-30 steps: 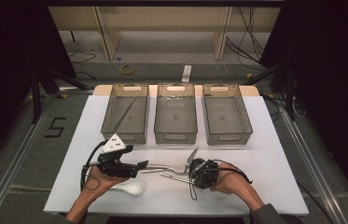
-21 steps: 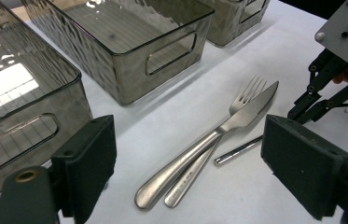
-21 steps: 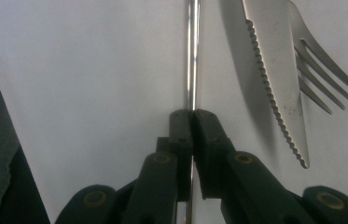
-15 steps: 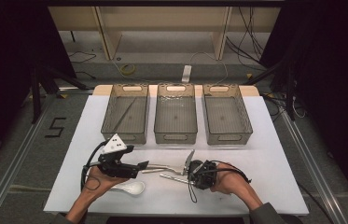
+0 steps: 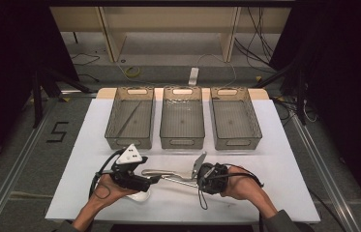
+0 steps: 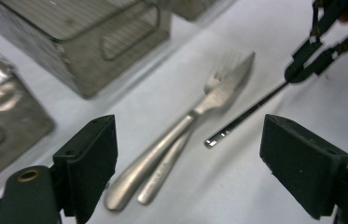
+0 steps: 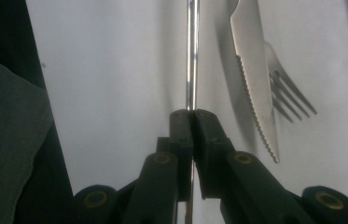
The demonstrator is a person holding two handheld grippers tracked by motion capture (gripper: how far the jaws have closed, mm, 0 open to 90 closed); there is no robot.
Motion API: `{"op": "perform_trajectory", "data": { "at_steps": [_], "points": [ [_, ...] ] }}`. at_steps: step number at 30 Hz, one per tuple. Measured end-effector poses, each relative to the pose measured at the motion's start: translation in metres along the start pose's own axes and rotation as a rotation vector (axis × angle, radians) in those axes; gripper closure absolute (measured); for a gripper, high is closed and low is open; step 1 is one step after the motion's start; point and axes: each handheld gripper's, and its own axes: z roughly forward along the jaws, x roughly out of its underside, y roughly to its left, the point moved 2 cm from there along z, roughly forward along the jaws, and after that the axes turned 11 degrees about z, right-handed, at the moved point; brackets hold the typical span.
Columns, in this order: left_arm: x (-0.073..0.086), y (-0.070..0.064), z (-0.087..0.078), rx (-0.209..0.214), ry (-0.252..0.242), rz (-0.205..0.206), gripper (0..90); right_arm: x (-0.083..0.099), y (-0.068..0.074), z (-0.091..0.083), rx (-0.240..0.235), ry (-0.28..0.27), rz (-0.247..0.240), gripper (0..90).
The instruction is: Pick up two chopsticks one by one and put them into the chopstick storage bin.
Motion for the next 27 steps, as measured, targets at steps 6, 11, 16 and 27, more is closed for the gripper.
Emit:
{"op": "perform_trajectory", "data": {
  "at_steps": [6, 11, 16, 27],
  "points": [
    [-0.003, -0.016, 0.015, 0.069, 0.064, 0.089, 20.4, -0.004, 0.007, -0.008, 0.0, -0.012, -0.034, 87.0],
    [-0.003, -0.025, 0.021, 0.106, 0.107, 0.148, 24.3, -0.008, 0.013, -0.012, 0.008, -0.028, -0.05, 87.0],
    [-0.004, -0.032, 0.026, 0.128, 0.127, 0.186, 28.7, -0.01, 0.018, -0.014, 0.004, -0.023, -0.081, 87.0],
    [-0.007, -0.044, 0.03, 0.171, 0.136, 0.261, 42.3, -0.013, 0.026, -0.012, -0.011, -0.018, -0.115, 86.9]
  ]
}}
